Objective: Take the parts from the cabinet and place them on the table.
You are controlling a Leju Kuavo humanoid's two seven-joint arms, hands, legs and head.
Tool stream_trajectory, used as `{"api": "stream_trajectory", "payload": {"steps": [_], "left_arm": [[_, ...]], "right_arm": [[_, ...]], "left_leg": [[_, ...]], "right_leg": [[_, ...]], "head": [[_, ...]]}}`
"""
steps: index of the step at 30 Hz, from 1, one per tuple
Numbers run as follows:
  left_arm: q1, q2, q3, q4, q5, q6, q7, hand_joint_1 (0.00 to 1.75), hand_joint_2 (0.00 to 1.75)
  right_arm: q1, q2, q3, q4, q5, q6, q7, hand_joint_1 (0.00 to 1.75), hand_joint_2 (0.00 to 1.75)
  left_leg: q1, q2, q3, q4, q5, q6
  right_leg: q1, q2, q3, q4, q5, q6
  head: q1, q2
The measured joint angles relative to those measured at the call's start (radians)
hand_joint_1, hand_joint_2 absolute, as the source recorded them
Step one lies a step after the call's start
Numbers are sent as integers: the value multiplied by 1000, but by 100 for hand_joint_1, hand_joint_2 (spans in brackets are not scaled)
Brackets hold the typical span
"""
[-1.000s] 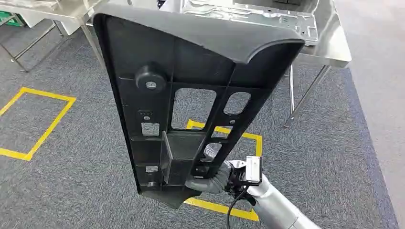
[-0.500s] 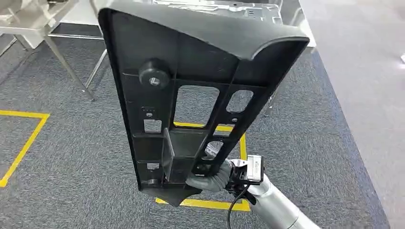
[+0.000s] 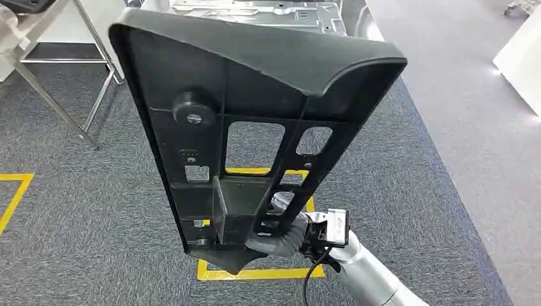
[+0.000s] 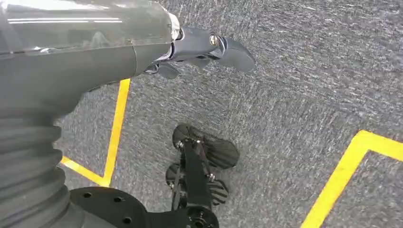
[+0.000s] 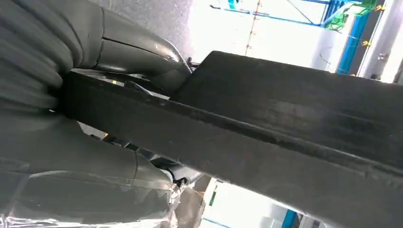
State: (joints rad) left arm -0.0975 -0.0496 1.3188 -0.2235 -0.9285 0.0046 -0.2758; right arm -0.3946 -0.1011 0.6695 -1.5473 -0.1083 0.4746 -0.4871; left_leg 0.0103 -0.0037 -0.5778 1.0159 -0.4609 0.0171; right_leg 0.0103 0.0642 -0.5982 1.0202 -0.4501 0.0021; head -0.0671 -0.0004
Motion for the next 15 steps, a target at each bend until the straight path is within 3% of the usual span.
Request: {"api": "stream_trajectory", "payload": {"steps": [1, 2, 4, 5, 6, 7, 8, 10, 11, 15], "left_arm": [[-1, 0, 0, 0, -1, -6, -4, 0, 175], [-1, 0, 0, 0, -1, -12, -9, 0, 175], [2, 2, 0, 0, -4, -19, -19, 0, 175], [3, 3, 0, 0, -7, -25, -23, 0, 175], [3, 4, 0, 0, -8, -27, -25, 0, 175], [4, 4, 0, 0, -10, -29, -27, 0, 175], [4, 4, 0, 0, -10, -30, -28, 0, 175], [3, 4, -1, 0, -11, -33, -32, 0, 175], [3, 4, -1, 0, -12, -35, -34, 0, 175], [2, 5, -2, 0, -14, -38, -37, 0, 175]], "right_arm": [[0, 0, -1, 0, 1, -1, -2, 173, 175], [-2, -1, -2, 0, 2, -2, -4, 173, 175], [1, -1, -4, 0, 2, -4, -11, 173, 175], [3, -4, -4, 0, 2, -4, -15, 173, 175], [5, -6, -4, 1, 2, -4, -18, 173, 175], [6, -9, -5, 1, 2, -4, -19, 173, 175], [6, -11, -6, 0, 2, -4, -19, 173, 175], [4, -12, -10, 0, 2, -6, -20, 173, 175], [2, -12, -12, 0, 1, -6, -20, 173, 175], [1, -17, -15, 0, -2, -13, -21, 173, 175]], "left_leg": [[1, 3, 4, -5, 4, 6], [1, 5, 4, -7, 4, 12], [-1, 9, 2, -6, 3, 13], [-1, 12, 1, -6, 3, 14], [-1, 14, 1, -5, 2, 14], [-1, 15, 2, -5, 1, 13], [-1, 15, 5, -5, 0, 11], [-1, 15, 12, -6, -5, 5], [-5, 16, 12, -4, -8, -1], [-3, 21, 20, -11, -16, -27]], "right_leg": [[-2, -21, -4, 15, -15, 5], [-3, -39, -26, 62, -48, 10], [-10, -52, -100, 214, -119, 17], [-13, -53, -137, 284, -141, 20], [-16, -54, -153, 310, -137, 22], [-19, -55, -142, 283, -109, 23], [-20, -58, -108, 212, -66, 22], [-20, -71, -13, 27, 16, 14], [-13, -80, 1, -1, -4, 10], [-8, -66, 4, -12, -3, -10]], "head": [[0, 0], [0, 0], [0, 0], [0, 0], [0, 0], [0, 0], [0, 0], [0, 0], [0, 0], [0, 0]]}}
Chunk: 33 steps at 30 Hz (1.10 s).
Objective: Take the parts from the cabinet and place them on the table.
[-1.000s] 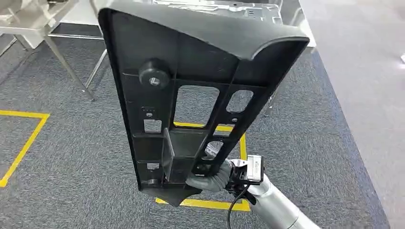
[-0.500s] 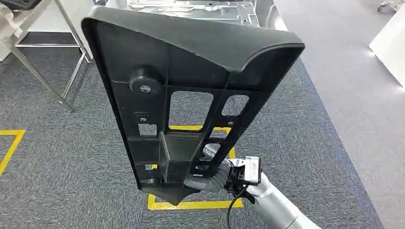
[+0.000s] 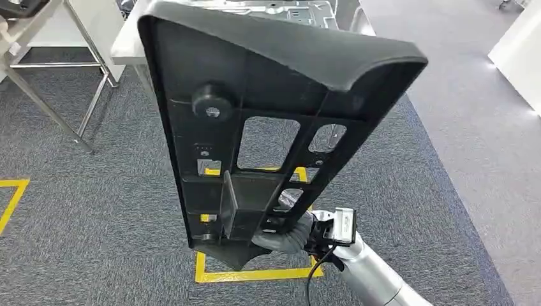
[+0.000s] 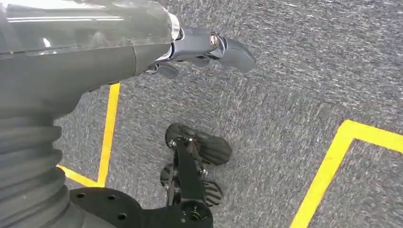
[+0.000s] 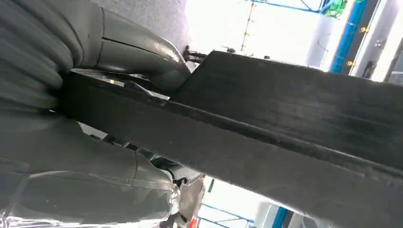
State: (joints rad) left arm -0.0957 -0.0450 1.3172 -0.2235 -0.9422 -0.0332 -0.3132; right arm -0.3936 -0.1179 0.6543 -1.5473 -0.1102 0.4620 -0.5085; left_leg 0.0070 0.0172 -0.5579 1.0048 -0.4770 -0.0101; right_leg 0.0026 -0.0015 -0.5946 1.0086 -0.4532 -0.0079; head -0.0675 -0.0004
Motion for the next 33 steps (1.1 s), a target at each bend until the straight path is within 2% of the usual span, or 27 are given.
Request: {"api": "stream_trajectory", "payload": {"steps": [1, 2, 3, 5, 6, 7, 8, 10, 11, 12, 15, 16, 17, 18, 20, 21, 22, 23, 24, 25, 26, 27, 30, 31, 32, 33], "left_arm": [[0, 2, -1, 0, -1, 0, -1, 0, 175], [0, 2, -1, 0, -1, 1, -2, 0, 175], [0, 2, -1, 0, -2, 2, -2, 0, 175], [3, 2, -1, 0, 1, 4, -1, 0, 175], [5, 2, -1, 0, 1, 6, -1, 0, 175], [5, 3, -1, 0, 1, 6, -1, 0, 175], [6, 3, -1, 0, 1, 6, -1, 0, 175], [6, 4, -1, 0, 4, 8, -1, 0, 175], [7, 5, -1, 0, 4, 8, -1, 0, 175], [5, 6, -1, 0, 7, 9, -2, 0, 175], [3, 6, -1, 0, 8, 10, -2, 0, 175], [3, 6, -1, 0, 8, 10, -2, 0, 175], [3, 6, -1, 0, 8, 10, -2, 0, 175], [3, 6, 0, 0, 8, 10, -2, 0, 175], [2, 7, 0, 0, 8, 10, -2, 0, 175], [3, 7, 0, 0, 8, 10, -2, 0, 175], [4, 7, 0, 0, 8, 10, -2, 0, 175], [4, 7, 0, 0, 8, 10, -2, 0, 175], [5, 7, 0, 0, 8, 10, -3, 0, 175], [4, 7, 0, 0, 7, 10, -3, 0, 175], [5, 7, 0, 0, 7, 9, -4, 0, 175], [2, 7, 0, 0, 6, 8, -5, 0, 175], [1, 7, 0, 0, 6, 8, -5, 0, 175], [-2, 8, 0, 0, 5, 8, -6, 0, 175], [-1, 7, 0, 0, 3, 8, -8, 0, 175], [-2, 7, -1, 0, 2, 6, -8, 0, 175]], "right_arm": [[0, 0, -1, 0, 0, -2, 0, 173, 175], [-3, 0, -2, 0, -1, -3, -1, 173, 175], [-4, 0, -2, 0, -1, -3, -2, 173, 175], [-4, 0, -2, 3, -1, -2, -3, 173, 175], [-3, 0, -2, 5, -1, -3, -3, 173, 175], [-3, 0, -2, 6, -1, -3, -3, 173, 175], [-4, 0, -2, 6, -1, -3, -4, 173, 175], [-6, 0, -2, 6, -3, 1, -8, 173, 175], [-10, 0, -2, 8, -7, 5, -11, 173, 175], [-17, 0, -1, 11, -10, 7, -13, 173, 175], [-29, 0, -1, 14, -20, 11, -13, 173, 175], [-33, 0, -1, 14, -22, 11, -13, 173, 175], [-38, 0, -1, 14, -22, 11, -12, 173, 175], [-42, 0, -1, 15, -24, 10, -12, 173, 175], [-41, 0, -1, 18, -26, 9, -12, 173, 175], [-38, 0, -1, 22, -27, 10, -11, 173, 175], [-36, -1, -1, 23, -28, 10, -11, 173, 175], [-37, -2, -1, 24, -29, 10, -11, 173, 175], [-37, -2, -1, 24, -30, 9, -11, 173, 175], [-38, -2, -1, 24, -31, 9, -11, 173, 175], [-38, -2, -1, 24, -32, 9, -11, 173, 175], [-40, -2, -1, 25, -32, 9, -11, 173, 175], [-42, -3, -2, 25, -34, 7, -11, 173, 175], [-42, -3, -2, 24, -35, 6, -11, 173, 175], [-43, -3, -2, 21, -35, 4, -10, 173, 175], [-45, -3, -2, 22, -35, 4, -10, 173, 175]], "left_leg": [[6, -3, -3, 12, -6, -5], [5, -7, -20, 55, -26, -7], [5, -8, -58, 129, -58, -10], [5, -8, -154, 297, -115, -15], [5, -8, -185, 339, -114, -16], [5, -8, -193, 330, -88, -15], [5, -8, -173, 270, -38, -12], [4, -9, -98, 86, 72, -3], [0, -12, -74, 48, 72, 5], [-3, -12, -64, 18, 58, 10], [-6, -13, -66, 20, 48, 26], [4, -13, -54, 7, 49, 31], [2, -12, -43, 0, 45, 37], [2, -11, -37, -2, 41, 41], [2, -11, -30, -2, 31, 44], [2, -11, -24, -2, 24, 43], [2, -12, -15, -2, 18, 42], [2, -13, -2, -2, 9, 40], [2, -13, 10, -2, 1, 38], [3, -13, 25, -2, -8, 34], [3, -13, 26, -4, -17, 27], [-2, -13, 32, 2, -23, 18], [4, -8, 37, -8, -31, 3], [2, -6, 44, -8, -39, -5], [7, -8, 43, 14, -49, -7], [7, -8, 18, 66, -69, -8]], "right_leg": [[-7, 0, 12, -9, 3, -6], [-7, 3, 19, -13, -4, -18], [-5, 2, 24, -13, -8, -23], [-1, 5, 35, -12, -18, -27], [0, 9, 42, -12, -23, -27], [1, 11, 51, -12, -30, -26], [2, 15, 63, -12, -37, -24], [2, 17, 91, -12, -56, -20], [4, 17, 96, -11, -64, -14], [9, 21, 94, -5, -68, -8], [3, 20, 95, -17, -75, 6], [5, 17, 98, -11, -85, 12], [4, 12, 85, 23, -96, 17], [1, 12, 44, 91, -124, 20], [-5, 12, -63, 255, -174, 27], [-9, 12, -108, 308, -174, 30], [-12, 11, -127, 308, -145, 33], [-16, 9, -117, 256, -89, 34], [-18, 6, -93, 180, -32, 34], [-18, 2, -56, 82, 31, 31], [-17, -2, -33, 34, 40, 28], [-8, -3, -27, 17, 32, 25], [-1, 4, -26, 13, 13, 8], [-9, 8, -12, 2, 12, 1], [-9, 7, 2, -5, 8, -6], [-9, 4, 10, -6, 2, -15]], "head": [[0, 0], [0, 0], [0, 0], [0, 0], [0, 0], [0, 0], [0, 0], [0, 0], [0, 0], [0, 0], [0, 0], [0, 0], [0, 0], [0, 0], [0, 0], [0, 0], [0, 0], [0, 0], [0, 0], [0, 0], [0, 0], [0, 0], [0, 0], [0, 0], [0, 0], [0, 0]]}}
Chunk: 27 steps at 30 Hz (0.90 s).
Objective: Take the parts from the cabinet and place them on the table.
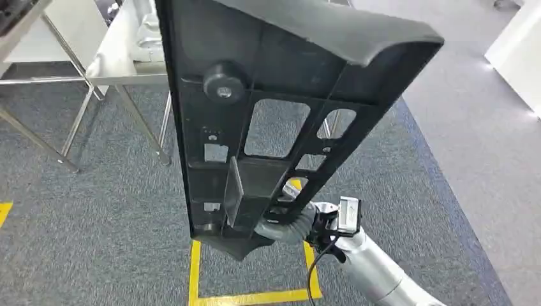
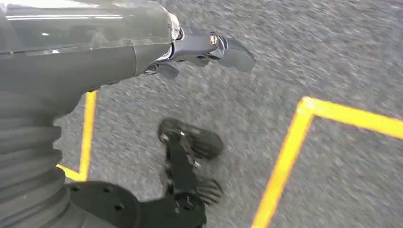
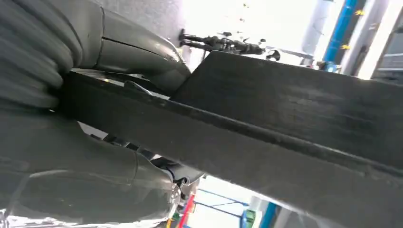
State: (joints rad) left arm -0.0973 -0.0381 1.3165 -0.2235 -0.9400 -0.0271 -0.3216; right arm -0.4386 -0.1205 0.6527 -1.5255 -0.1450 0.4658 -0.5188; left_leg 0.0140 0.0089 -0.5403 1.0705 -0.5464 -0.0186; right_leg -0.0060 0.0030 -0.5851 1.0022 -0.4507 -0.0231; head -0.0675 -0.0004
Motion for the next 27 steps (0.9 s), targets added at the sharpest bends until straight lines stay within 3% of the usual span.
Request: {"api": "stream_trajectory", "payload": {"steps": [2, 3, 4, 5, 7, 8, 10, 12, 14, 15, 18, 19, 20, 21, 23, 24, 25, 27], "left_arm": [[1, 0, 0, 0, 0, 0, -2, 0, 175], [4, 1, 0, 0, 0, 0, -2, 0, 175], [6, 1, 0, 0, 0, 0, -2, 0, 175], [7, 1, 0, 0, 0, 0, -2, 0, 175], [7, 2, 0, 0, 0, 0, -2, 0, 175], [7, 2, 0, 0, 0, 0, -2, 0, 175], [4, 4, 0, 0, 0, 0, -3, 0, 175], [5, 5, 0, 0, 0, 0, -4, 0, 175], [6, 4, 0, 0, -1, -2, -6, 0, 175], [5, 4, 0, 0, -2, -2, -6, 0, 175], [4, 4, 0, 0, -2, -2, -7, 0, 175], [5, 4, 0, 0, -2, -2, -8, 0, 175], [5, 4, 0, 0, -2, -2, -8, 0, 175], [6, 4, 0, 0, -2, -2, -8, 0, 175], [5, 4, 0, 0, -2, -2, -8, 0, 175], [5, 4, 0, 0, -2, -2, -8, 0, 175], [2, 4, 0, 0, -3, -2, -9, 0, 175], [3, 3, 0, 0, -4, -2, -10, 0, 175]], "right_arm": [[2, 0, 0, -1, 0, -4, 0, 173, 175], [5, 0, 0, 0, 0, -5, 1, 173, 175], [7, 0, 0, 0, 0, -6, 1, 173, 175], [7, 0, 0, 0, 0, -6, 1, 173, 175], [6, 0, 0, 0, 0, -7, 1, 173, 175], [6, 0, 0, 0, 0, -6, 1, 173, 175], [6, 0, 0, 0, 0, -6, 1, 173, 175], [8, 0, 0, 0, 0, -7, 1, 173, 175], [7, 0, 0, 0, 2, -9, 0, 173, 175], [6, 0, 0, 0, 2, -9, 0, 173, 175], [13, -2, 0, 2, 2, -9, -1, 173, 175], [18, -2, 0, 4, 2, -9, -1, 173, 175], [20, -3, 0, 5, 3, -9, -1, 173, 175], [20, -5, 0, 6, 3, -9, -1, 173, 175], [20, -6, 0, 7, 3, -9, -2, 173, 175], [21, -7, 0, 8, 3, -9, -2, 173, 175], [20, -7, 0, 10, 3, -8, -3, 173, 175], [20, -9, -2, 9, 3, -8, -3, 173, 175]], "left_leg": [[0, 0, -102, 177, -65, -5], [0, 0, -151, 248, -78, -7], [0, 0, -176, 271, -67, -6], [0, 0, -176, 238, -23, -3], [-2, -1, -114, 58, 101, 8], [-5, -1, -90, -16, 136, 15], [-14, -1, -67, -41, 106, 28], [-14, -3, -66, -56, 102, 39], [-9, -4, -39, -72, 101, 48], [-9, -5, -30, -76, 98, 54], [-10, -5, -13, -77, 80, 58], [-10, -5, -5, -77, 72, 56], [-9, -6, 6, -77, 64, 54], [-9, -7, 19, -77, 55, 51], [-8, -8, 50, -77, 34, 43], [-7, -8, 57, -77, 25, 37], [-8, -10, 59, -78, 19, 28], [-4, -8, 71, -67, 16, 12]], "right_leg": [[5, 0, 14, 0, -13, -7], [7, 1, 20, 0, -19, -9], [9, 3, 27, 0, -25, -9], [11, 6, 39, 1, -33, -9], [12, 9, 66, 1, -52, -5], [12, 8, 71, 0, -61, -2], [14, 12, 74, 1, -69, 11], [14, 10, 79, 3, -61, 22], [10, 8, 79, 20, -72, 29], [9, 7, 58, 64, -90, 36], [1, 7, -91, 281, -166, 50], [-2, 7, -126, 311, -165, 54], [-7, 6, -135, 291, -135, 56], [-10, 4, -122, 234, -86, 58], [-16, -1, -62, 56, 34, 52], [-12, -4, -56, 30, 40, 49], [-4, -9, -56, 20, 6, 42], [0, -3, -48, 16, 24, 25]], "head": [[0, 0], [0, 0], [0, 0], [0, 0], [0, 0], [0, 0], [0, 0], [0, 0], [0, 0], [0, 0], [0, 0], [0, 0], [0, 0], [0, 0], [0, 0], [0, 0], [2, 0], [1, 0]]}}
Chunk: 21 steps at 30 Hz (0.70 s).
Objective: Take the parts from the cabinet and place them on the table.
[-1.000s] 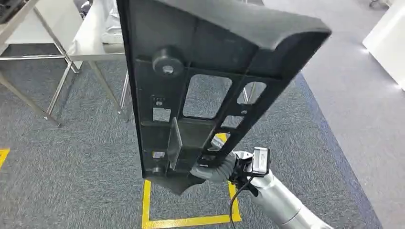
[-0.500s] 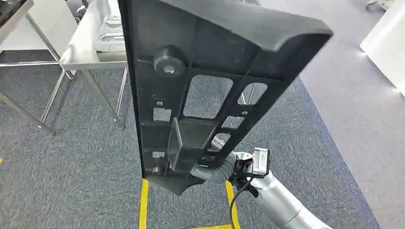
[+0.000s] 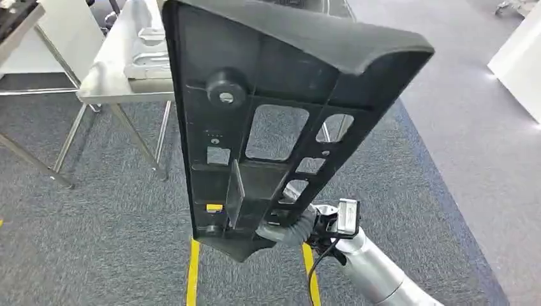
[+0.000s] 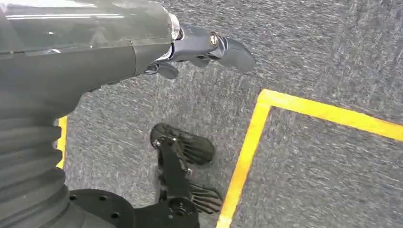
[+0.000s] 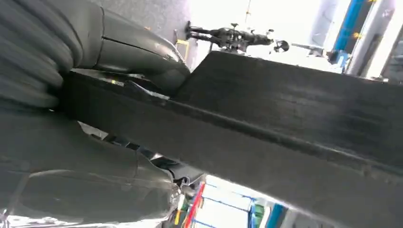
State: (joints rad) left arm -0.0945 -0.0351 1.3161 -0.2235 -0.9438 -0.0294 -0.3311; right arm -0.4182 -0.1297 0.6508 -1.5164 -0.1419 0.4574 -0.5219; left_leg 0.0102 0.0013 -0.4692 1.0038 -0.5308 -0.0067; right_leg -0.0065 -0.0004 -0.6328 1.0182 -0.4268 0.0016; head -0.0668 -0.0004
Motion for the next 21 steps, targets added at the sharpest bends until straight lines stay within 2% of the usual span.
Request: {"api": "stream_trajectory", "payload": {"steps": [1, 2, 3, 4, 6, 7, 8, 9, 10, 11, 12, 13, 14, 15, 16, 18, 19, 20, 21], "left_arm": [[0, 0, 0, 0, 0, -1, -1, 0, 175], [-1, 0, 0, 0, 0, -1, -1, 0, 175], [-2, -2, -1, 0, 0, -1, -2, 0, 175], [-3, -3, -1, 0, -1, -3, -2, 0, 175], [-3, -3, -2, 0, -1, -2, -2, 0, 175], [1, -3, -3, 0, -1, -2, -2, 0, 175], [4, -3, -3, 0, -1, -2, -2, 0, 175], [5, -3, -3, 0, -1, -2, -2, 0, 175], [5, -3, -4, 0, -1, -2, -2, 0, 175], [5, -3, -5, 0, -2, -3, -2, 0, 175], [7, -2, -5, 0, -4, -3, -2, 0, 175], [6, -1, -6, 0, -6, -4, -2, 0, 175], [6, -2, -6, 0, -8, -5, -2, 0, 175], [9, -1, -7, 0, -9, -5, -2, 0, 175], [10, -1, -7, 0, -9, -5, -3, 0, 175], [9, -2, -8, 0, -8, -8, -9, 0, 175], [8, -2, -8, 0, -7, -8, -13, 0, 175], [6, -2, -8, 0, -4, -9, -14, 0, 175], [6, -2, -8, 0, 0, -9, -14, 0, 175]], "right_arm": [[-2, 0, 0, 0, 0, 0, -1, 173, 175], [-2, 1, 0, -2, 0, 0, -1, 173, 175], [-6, 0, 0, -2, 0, 0, -1, 173, 175], [-9, 1, 0, -2, 0, 0, -2, 173, 175], [-7, 1, 0, -1, 0, 0, -2, 173, 175], [-3, 1, 0, 0, 0, 0, -2, 173, 175], [-2, 1, 0, 1, 0, 0, -2, 173, 175], [-1, 1, 0, 1, 0, 0, -2, 173, 175], [-1, 1, 0, 1, 0, -2, -5, 173, 175], [0, 1, 0, 1, 0, -4, -8, 173, 175], [2, 0, 0, 2, 2, -6, -13, 173, 175], [6, -1, 0, 3, 6, -7, -19, 173, 175], [9, -1, 0, 3, 8, -10, -23, 173, 175], [15, -2, 0, 3, 14, -13, -24, 173, 175], [22, -3, 0, 3, 16, -18, -29, 173, 175], [26, -4, -1, 2, 26, -20, -37, 173, 175], [27, -4, -1, 2, 30, -19, -40, 173, 175], [28, -4, -1, 3, 33, -19, -42, 173, 175], [33, -5, -1, 3, 35, -18, -42, 173, 175]], "left_leg": [[2, 0, 6, 1, 1, -7], [7, 1, 4, 18, -8, -10], [7, 0, -16, 64, -9, -9], [7, 0, -60, 134, -21, -10], [8, 0, -165, 278, -87, -13], [8, 0, -206, 317, -107, -13], [7, 0, -222, 314, -100, -11], [7, 0, -221, 267, -64, -8], [4, 0, -202, 189, -6, -4], [0, 0, -176, 97, 64, 4], [-6, 1, -163, 34, 125, 16], [-16, 1, -169, 37, 92, 16], [-18, -1, -160, 30, 90, 22], [-19, -2, -158, 15, 98, 30], [-18, -2, -150, 10, 93, 39], [-12, -4, -110, -7, 94, 46], [-12, -4, -100, -10, 90, 51], [-11, -4, -92, -10, 83, 52], [-11, -5, -85, -10, 74, 52]], "right_leg": [[2, 2, 14, 0, -6, -9], [0, 3, 32, -7, -8, -17], [1, 0, 44, -7, -16, -25], [2, 1, 51, -7, -23, -30], [8, 2, 66, -7, -41, -36], [11, 4, 75, -7, -50, -37], [13, 7, 84, -7, -57, -37], [15, 9, 98, -7, -67, -37], [16, 10, 112, -7, -77, -36], [16, 10, 127, -7, -88, -33], [14, 9, 132, -10, -97, -31], [16, 10, 138, -10, -101, -24], [12, 12, 137, -16, -106, -16], [12, 12, 147, -9, -101, -11], [12, 11, 148, -6, -92, -2], [10, 9, 146, 29, -106, 8], [9, 8, 117, 80, -123, 13], [6, 9, 66, 154, -147, 15], [2, 9, 13, 223, -175, 22]], "head": [[0, 0], [0, 0], [0, 0], [0, 0], [0, 0], [0, 0], [0, 0], [0, 0], [0, 0], [0, 0], [0, 0], [0, 0], [0, 0], [0, 0], [0, 0], [0, 0], [0, 0], [0, 0], [0, 0]]}}
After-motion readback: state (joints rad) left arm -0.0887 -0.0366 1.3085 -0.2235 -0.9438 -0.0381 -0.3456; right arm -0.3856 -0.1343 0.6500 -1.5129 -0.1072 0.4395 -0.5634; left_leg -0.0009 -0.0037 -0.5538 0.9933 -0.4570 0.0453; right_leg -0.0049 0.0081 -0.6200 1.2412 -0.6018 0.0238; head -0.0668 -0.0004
